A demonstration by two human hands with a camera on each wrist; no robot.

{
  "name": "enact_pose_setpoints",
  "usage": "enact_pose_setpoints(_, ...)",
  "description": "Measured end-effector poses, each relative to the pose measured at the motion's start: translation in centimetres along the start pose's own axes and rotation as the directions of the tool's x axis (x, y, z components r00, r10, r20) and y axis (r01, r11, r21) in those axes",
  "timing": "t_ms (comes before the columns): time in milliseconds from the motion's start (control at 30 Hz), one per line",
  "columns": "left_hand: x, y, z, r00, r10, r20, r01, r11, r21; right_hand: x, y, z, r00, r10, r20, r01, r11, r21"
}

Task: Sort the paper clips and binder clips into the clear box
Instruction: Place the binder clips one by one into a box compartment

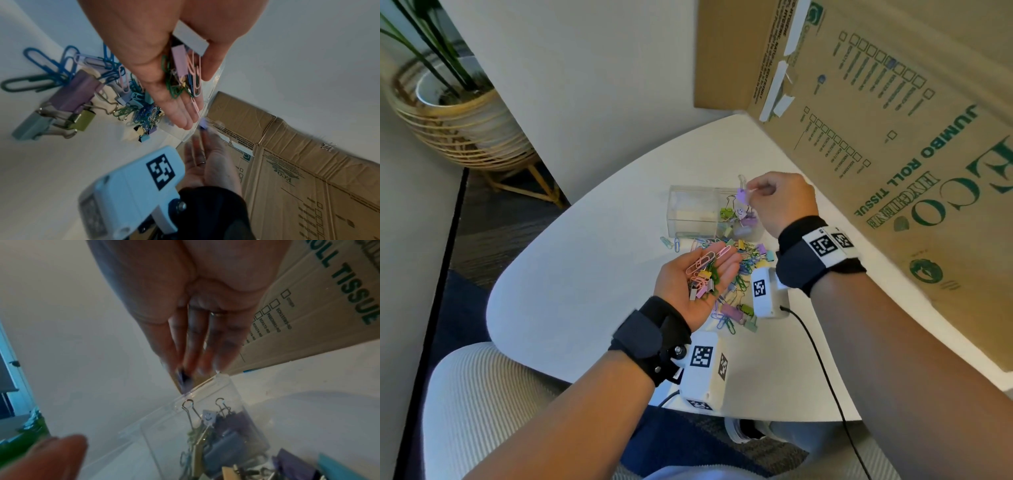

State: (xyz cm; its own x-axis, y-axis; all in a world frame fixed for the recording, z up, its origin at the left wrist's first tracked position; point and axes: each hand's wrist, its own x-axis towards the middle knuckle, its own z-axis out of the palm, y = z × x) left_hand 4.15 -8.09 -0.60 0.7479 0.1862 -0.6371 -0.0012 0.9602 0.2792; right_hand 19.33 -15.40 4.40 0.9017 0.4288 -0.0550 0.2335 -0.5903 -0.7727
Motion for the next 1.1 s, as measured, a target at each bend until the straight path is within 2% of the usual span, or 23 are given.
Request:
enact_pose_setpoints(100,-0.1,0.0,-0.1,1.000,0.000,-0.004,0.001,1.000,0.006,-0.4,0.4,0.0,0.994,0.023,0.103,-0.009,0.991,-0.132)
enact_pose_setpoints(200,-0.1,0.0,-0.1,1.000,0.006,-0.019,-0.006,1.000,0.006,-2.1,0.3,-0.4,0.996,-0.044,0.082,0.048,0.997,-0.054)
enact_pose_setpoints(300,0.0,-0.1,0.0,1.000,0.017,-0.026,-0.017,1.000,0.010,-4.1,0.2,-0.4,0.981,-0.123,0.148,0.123,0.992,0.010)
enact_pose_setpoints(467,-0.2,-0.1,0.2,0.999,0.034,0.011,-0.034,0.999,0.010,-6.8,0.4,-0.2,0.928,-0.185,0.322,0.187,0.982,0.023)
enact_pose_setpoints(567,-0.3,-0.2,0.1,0.999,0.029,0.017,-0.030,0.999,0.043,-7.4,0.2,-0.4,0.901,-0.256,0.350,0.298,0.952,-0.071)
enact_pose_setpoints(667,-0.5,-0.1,0.3,0.999,0.023,0.022,-0.023,1.000,0.009,-7.9,-0.1,-0.5,0.851,-0.326,0.411,0.396,0.913,-0.095)
enact_pose_setpoints(733,-0.6,0.1,0.4,0.999,0.031,0.038,-0.031,1.000,0.003,-8.2,-0.1,-0.3,0.815,-0.327,0.478,0.437,0.889,-0.137)
enact_pose_setpoints(800,-0.6,0.2,0.6,0.998,0.048,0.038,-0.048,0.999,0.024,-8.5,0.0,0.0,0.796,-0.298,0.527,0.481,0.840,-0.251)
enact_pose_setpoints(867,-0.6,0.1,0.8,0.998,0.051,0.039,-0.053,0.998,0.035,-8.6,0.0,0.2,0.792,-0.281,0.542,0.506,0.798,-0.326)
enact_pose_setpoints(933,-0.5,0.1,0.8,0.998,0.047,0.039,-0.048,0.999,0.025,-8.6,0.0,0.3,0.794,-0.307,0.525,0.520,0.790,-0.324)
enact_pose_setpoints(1100,-0.8,0.3,1.0,0.997,0.047,0.064,-0.046,0.999,-0.023,-8.3,0.2,0.2,0.816,-0.349,0.460,0.484,0.848,-0.215)
